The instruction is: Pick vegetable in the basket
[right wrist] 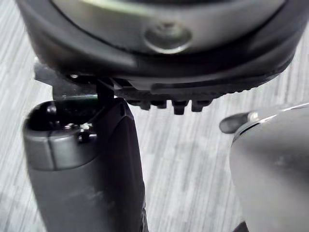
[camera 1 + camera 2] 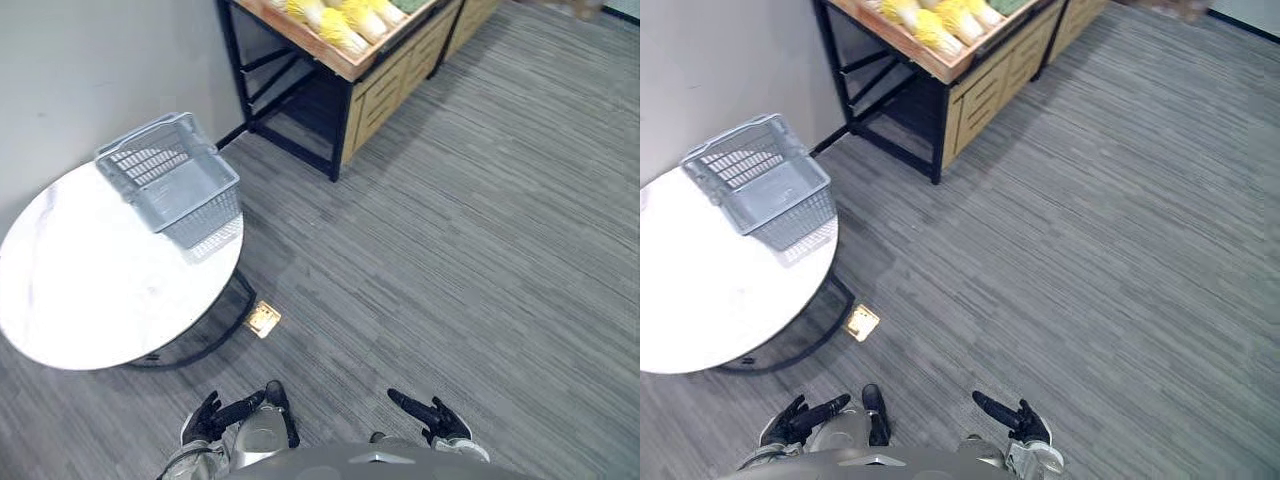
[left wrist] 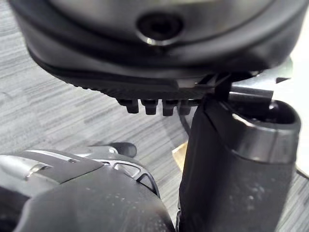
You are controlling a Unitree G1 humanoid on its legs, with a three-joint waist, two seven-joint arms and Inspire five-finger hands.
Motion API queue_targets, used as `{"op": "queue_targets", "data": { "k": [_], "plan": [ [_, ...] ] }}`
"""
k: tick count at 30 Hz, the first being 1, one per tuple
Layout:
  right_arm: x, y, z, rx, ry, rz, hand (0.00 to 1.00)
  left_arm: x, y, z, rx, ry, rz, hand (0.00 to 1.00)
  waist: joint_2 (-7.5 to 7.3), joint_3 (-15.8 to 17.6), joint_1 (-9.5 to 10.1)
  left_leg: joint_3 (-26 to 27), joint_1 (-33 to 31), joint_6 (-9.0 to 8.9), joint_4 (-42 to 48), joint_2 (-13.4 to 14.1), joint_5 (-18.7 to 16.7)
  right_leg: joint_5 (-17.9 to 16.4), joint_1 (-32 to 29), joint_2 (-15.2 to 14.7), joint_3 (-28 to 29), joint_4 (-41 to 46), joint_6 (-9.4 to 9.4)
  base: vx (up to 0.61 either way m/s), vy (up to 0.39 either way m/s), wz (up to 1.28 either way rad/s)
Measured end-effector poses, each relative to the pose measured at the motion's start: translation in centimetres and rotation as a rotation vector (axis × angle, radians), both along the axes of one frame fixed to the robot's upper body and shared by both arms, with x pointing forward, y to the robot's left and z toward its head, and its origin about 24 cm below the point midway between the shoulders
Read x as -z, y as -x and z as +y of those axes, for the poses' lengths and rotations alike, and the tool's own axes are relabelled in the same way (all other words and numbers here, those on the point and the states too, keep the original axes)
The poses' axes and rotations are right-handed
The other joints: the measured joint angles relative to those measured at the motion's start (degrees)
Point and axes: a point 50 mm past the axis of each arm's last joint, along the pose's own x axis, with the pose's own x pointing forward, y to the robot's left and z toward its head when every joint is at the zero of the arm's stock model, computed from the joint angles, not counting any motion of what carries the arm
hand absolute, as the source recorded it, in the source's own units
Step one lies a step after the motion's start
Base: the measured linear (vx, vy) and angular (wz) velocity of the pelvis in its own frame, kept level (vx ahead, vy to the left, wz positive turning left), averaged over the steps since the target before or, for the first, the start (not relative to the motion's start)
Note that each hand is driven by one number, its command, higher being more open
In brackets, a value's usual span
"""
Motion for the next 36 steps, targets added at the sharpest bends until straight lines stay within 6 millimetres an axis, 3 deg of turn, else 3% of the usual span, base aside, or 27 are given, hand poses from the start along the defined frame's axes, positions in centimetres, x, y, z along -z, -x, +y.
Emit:
{"op": "queue_targets", "data": {
  "k": [5, 8, 9, 11, 12, 13, 16, 17, 18, 20, 22, 23, 24, 25, 26, 27, 28, 31, 34, 36],
  "plan": [
    [0.0, 0.1, -0.5, -0.014, 0.016, 0.009, 1.0, 0.1, 0.1, -0.1, 0.013, -0.011, 0.018, 1.0, 0.26, -0.2, 0.0, 0.9, 2.8, 0.37, -2.5, -1.0, -1.2, -0.4, -6.2, -1.0, 0.2, 14.1, 0.35, 0.0, 0.108, -0.14],
    [0.1, 0.8, -0.5, -0.002, 0.016, 0.026, 1.0, 0.1, 0.6, 0.2, 0.014, -0.022, 0.041, 1.0, -0.29, -0.2, -0.51, -0.2, 5.0, 1.72, -2.3, -3.5, -3.5, -0.1, -12.9, -4.9, 0.3, 31.7, 1.25, 0.04, 0.124, 0.28],
    [0.2, 1.4, -0.5, 0.009, 0.014, 0.041, 1.0, 0.1, 1.2, 0.5, 0.006, -0.033, 0.056, 1.0, -1.15, -0.8, -0.83, -0.9, 6.3, 2.27, -2.1, -5.0, -4.5, 1.7, -14.6, -6.9, 0.5, 37.8, 2.1, 0.1, 0.127, 0.42],
    [0.3, 1.9, -0.4, 0.041, 0.003, 0.047, 1.0, 0.3, 2.1, 0.6, -0.007, -0.038, 0.08, 1.0, -1.19, -0.8, -1.51, -2.3, 8.3, 2.92, -2.1, -5.7, -5.7, 3.6, -15.8, -7.7, 0.5, 43.6, 2.05, 0.16, 0.091, 0.35],
    [0.3, 2.0, -0.5, 0.052, 0.002, 0.044, 1.0, 0.3, 2.4, 0.5, -0.01, -0.036, 0.09, 1.0, -0.98, -0.7, -1.77, -2.9, 8.9, 3.04, -2.1, -5.6, -6.1, 2.6, -16.7, -7.6, -0.4, 45.8, 1.37, 0.2, 0.059, 0.42],
    [0.3, 2.0, -0.5, 0.061, 0.003, 0.036, 1.0, 0.4, 2.6, 0.5, -0.011, -0.034, 0.1, 1.0, -0.79, -0.7, -2.36, -4.4, 9.4, 3.14, -2.2, -5.5, -6.4, -0.6, -18.0, -7.3, -2.6, 48.1, 0.68, 0.17, 0.018, 0.41],
    [0.2, 1.8, -0.8, 0.104, -0.003, 0.024, 1.0, 0.6, 3.0, 0.1, -0.025, -0.022, 0.115, 1.0, 0.35, -0.5, -3.08, -7.8, 10.7, 3.15, -2.1, -4.4, -7.0, -8.7, -20.0, -5.3, -5.3, 44.2, -0.04, 0.18, -0.055, 0.59],
    [0.2, 1.9, -1.0, 0.113, -0.002, 0.023, 1.0, 0.6, 3.0, 0.0, -0.028, -0.017, 0.115, 1.0, 0.82, -0.4, -3.07, -8.7, 11.0, 3.07, -1.9, -3.9, -7.2, -9.3, -20.1, -4.4, -5.0, 41.3, -0.23, 0.21, -0.121, 0.71],
    [0.1, 1.8, -1.3, 0.127, 0.003, 0.019, 1.0, 0.7, 2.9, -0.4, -0.038, -0.005, 0.111, 1.0, 2.02, -0.1, -3.03, -10.8, 11.2, 2.23, -1.1, -2.3, -8.0, -9.3, -20.4, -1.5, -1.7, 32.6, -0.35, 0.22, -0.178, 0.75],
    [0.1, 1.9, -1.5, 0.151, 0.0, 0.018, 1.0, 0.8, 2.7, -0.7, -0.049, 0.006, 0.105, 1.0, 2.92, 0.1, -3.08, -13.9, 11.3, 1.05, -0.6, -1.0, -8.8, -8.4, -21.0, 1.3, 4.2, 24.1, 0.49, 0.25, -0.237, 0.89],
    [0.2, 2.3, -1.5, 0.196, -0.013, 0.021, 1.0, 0.8, 2.8, -0.9, -0.091, 0.018, 0.097, 1.0, 3.48, 0.4, -3.23, -20.1, 11.4, -1.78, 0.8, 0.8, -10.5, -6.1, -20.8, 3.9, 12.9, 14.7, 2.09, 0.37, -0.423, 1.31],
    [0.2, 2.6, -1.3, 0.204, -0.018, 0.027, 1.0, 0.8, 2.8, -0.9, -0.102, 0.019, 0.096, 1.0, 3.2, 0.3, -3.12, -21.8, 11.4, -2.65, 1.1, 0.8, -11.0, -5.3, -20.3, 4.0, 14.9, 13.2, 2.63, 0.4, -0.515, 1.62],
    [0.5, 3.4, -0.5, 0.23, -0.038, 0.046, 1.0, 0.7, 2.9, -0.2, -0.122, 0.01, 0.09, 1.0, 1.39, 0.2, -3.23, -25.8, 11.5, -4.4, 1.8, -0.3, -11.8, -3.1, -19.2, 2.2, 16.2, 12.1, 3.99, 0.29, -0.419, 1.94],
    [0.5, 3.6, -1.0, 0.256, -0.031, 0.052, 1.0, 0.7, 2.4, -0.4, -0.136, 0.016, 0.084, 1.0, 2.08, 0.5, -3.13, -30.2, 11.7, -5.92, 2.2, 0.3, -12.0, -2.7, -18.7, 1.7, 12.3, 16.5, 2.8, 0.28, -0.439, 1.97],
    [0.4, 3.8, -1.5, 0.265, -0.017, 0.057, 1.0, 0.8, 2.6, -1.0, -0.139, 0.031, 0.084, 1.0, 2.96, 0.0, -3.11, -30.5, 11.0, -5.64, 2.2, 1.1, -11.2, -4.2, -18.7, 1.8, 10.5, 17.4, 1.71, 0.31, -0.447, 1.72],
    [0.1, 3.4, -2.7, 0.236, 0.029, 0.044, 1.0, 1.0, 2.7, -2.1, -0.151, 0.059, 0.078, 1.0, 5.59, -0.5, -2.72, -30.8, 10.5, -6.22, 1.7, 2.8, -10.3, -6.7, -18.8, 2.4, 7.1, 19.6, 0.33, 0.33, -0.461, 1.3],
    [-0.1, 2.6, -3.2, 0.187, 0.055, 0.037, 1.0, 1.1, 3.0, -2.7, -0.178, 0.077, 0.083, 1.0, 6.8, -0.5, -2.64, -32.4, 10.4, -8.14, -0.1, 4.0, -8.1, -8.8, -18.7, 2.6, 4.1, 21.8, -0.79, 0.31, -0.418, 1.22],
    [-0.3, 1.8, -3.3, 0.108, 0.085, 0.035, 1.0, 1.1, 3.0, -2.9, -0.188, 0.083, 0.084, 1.0, 6.97, -0.6, -2.59, -34.8, 9.3, -8.59, -2.3, 5.9, -4.4, -10.5, -17.8, 3.3, -0.7, 23.2, -2.43, 0.19, -0.282, 0.95],
    [-0.2, 1.8, -3.0, 0.083, 0.083, 0.045, 1.0, 1.0, 2.8, -2.4, -0.143, 0.063, 0.082, 1.0, 5.86, -0.8, -2.54, -35.3, 5.6, -8.04, -2.6, 6.5, -0.7, -11.2, -16.8, 3.1, -6.7, 22.7, -3.63, 0.13, -0.203, 0.98],
    [0.2, 2.5, -2.4, 0.103, 0.069, 0.08, 1.0, 0.9, 2.6, -1.7, -0.101, 0.041, 0.084, 1.0, 4.66, -1.4, -3.15, -27.7, 4.6, -6.54, -6.1, 5.4, 5.1, -11.2, -13.9, 0.7, -12.3, 19.8, -3.71, 0.08, -0.06, 1.4]
  ]
}}
